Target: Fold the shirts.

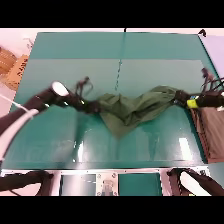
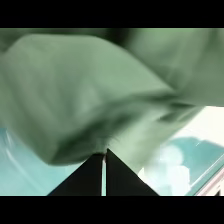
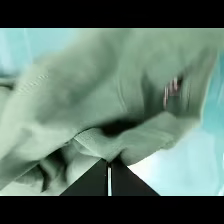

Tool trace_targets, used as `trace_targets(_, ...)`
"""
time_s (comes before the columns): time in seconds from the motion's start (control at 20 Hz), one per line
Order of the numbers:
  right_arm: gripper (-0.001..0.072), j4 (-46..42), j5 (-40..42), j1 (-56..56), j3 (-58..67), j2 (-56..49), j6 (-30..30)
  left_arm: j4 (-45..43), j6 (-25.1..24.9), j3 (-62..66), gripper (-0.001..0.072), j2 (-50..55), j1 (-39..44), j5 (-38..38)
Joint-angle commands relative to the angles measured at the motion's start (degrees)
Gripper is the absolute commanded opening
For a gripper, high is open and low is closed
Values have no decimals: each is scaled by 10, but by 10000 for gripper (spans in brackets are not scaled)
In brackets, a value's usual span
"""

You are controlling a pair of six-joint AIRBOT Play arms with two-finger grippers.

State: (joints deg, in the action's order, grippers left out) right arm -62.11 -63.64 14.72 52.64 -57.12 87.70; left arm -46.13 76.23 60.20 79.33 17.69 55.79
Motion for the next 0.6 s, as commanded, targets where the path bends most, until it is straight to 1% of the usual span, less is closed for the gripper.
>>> trace_targets(0.0, 17, 14, -37, 13, 136, 21, -3, -41, 4, 120, 18, -92, -79, 72)
trace_targets(0.15, 17, 33, -37, 16, 297, 59, -2, -45, -2, 260, 18, -170, -122, 104)
trace_targets(0.3, 17, 31, -37, 16, 440, 91, 2, -50, -7, 406, 18, -209, -128, 114)
trace_targets(0.4, 17, 29, -36, 16, 511, 109, 3, -54, -13, 507, 18, -223, -128, 130)
trace_targets(0.55, 18, 27, -22, 16, 561, 134, 3, -103, -12, 611, 18, -227, -128, 153)
